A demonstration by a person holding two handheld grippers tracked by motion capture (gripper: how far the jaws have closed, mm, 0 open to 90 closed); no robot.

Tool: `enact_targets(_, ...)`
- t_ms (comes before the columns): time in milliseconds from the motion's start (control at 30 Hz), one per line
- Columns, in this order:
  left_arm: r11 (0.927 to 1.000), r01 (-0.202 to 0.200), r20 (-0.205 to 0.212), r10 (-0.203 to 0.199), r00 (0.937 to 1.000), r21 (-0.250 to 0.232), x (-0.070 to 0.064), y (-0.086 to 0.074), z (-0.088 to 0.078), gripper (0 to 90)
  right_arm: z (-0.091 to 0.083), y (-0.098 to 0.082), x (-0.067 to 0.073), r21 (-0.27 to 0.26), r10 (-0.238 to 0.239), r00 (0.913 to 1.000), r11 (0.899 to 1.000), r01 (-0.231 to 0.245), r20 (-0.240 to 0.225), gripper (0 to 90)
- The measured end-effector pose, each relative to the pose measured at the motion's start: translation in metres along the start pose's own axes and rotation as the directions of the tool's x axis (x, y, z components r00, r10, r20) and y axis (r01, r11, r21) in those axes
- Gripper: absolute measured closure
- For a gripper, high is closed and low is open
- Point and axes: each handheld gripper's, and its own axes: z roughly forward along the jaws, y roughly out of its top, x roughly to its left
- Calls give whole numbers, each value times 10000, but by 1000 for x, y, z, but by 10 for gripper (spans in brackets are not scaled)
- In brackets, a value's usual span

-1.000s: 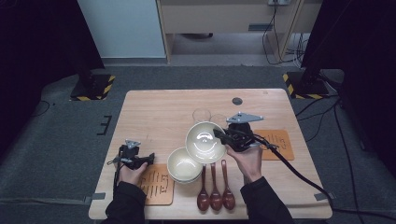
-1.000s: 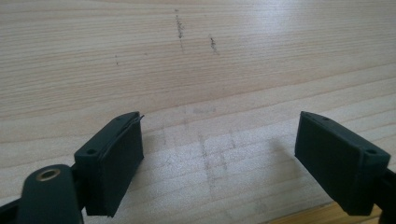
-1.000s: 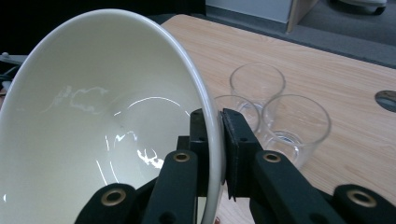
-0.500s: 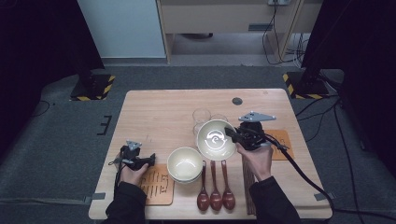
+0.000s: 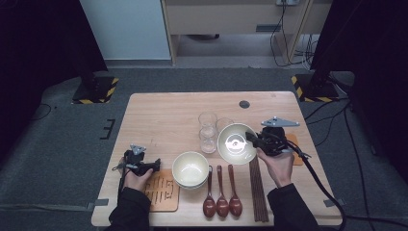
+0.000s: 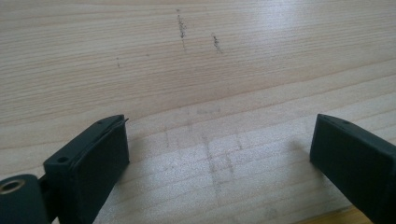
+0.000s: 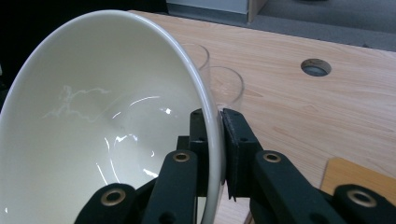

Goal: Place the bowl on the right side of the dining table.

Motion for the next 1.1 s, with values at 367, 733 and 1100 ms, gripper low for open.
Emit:
enact_targets(367, 10000, 16, -20, -16, 10000, 13, 0, 0, 0, 28, -11, -7, -20, 1, 124, 9992, 9999, -125, 381, 834)
enact_targets(733, 10000, 13, -23, -13, 10000, 16, 0, 0, 0, 27, -17, -12, -38, -44, 366, 9970, 9993, -364, 685, 834)
enact_targets(1100, 10000, 9, -27, -9, 10000, 16, 0, 0, 0, 27, -19, -19, -59, -58, 813, 9925, 9967, -811, 911, 834)
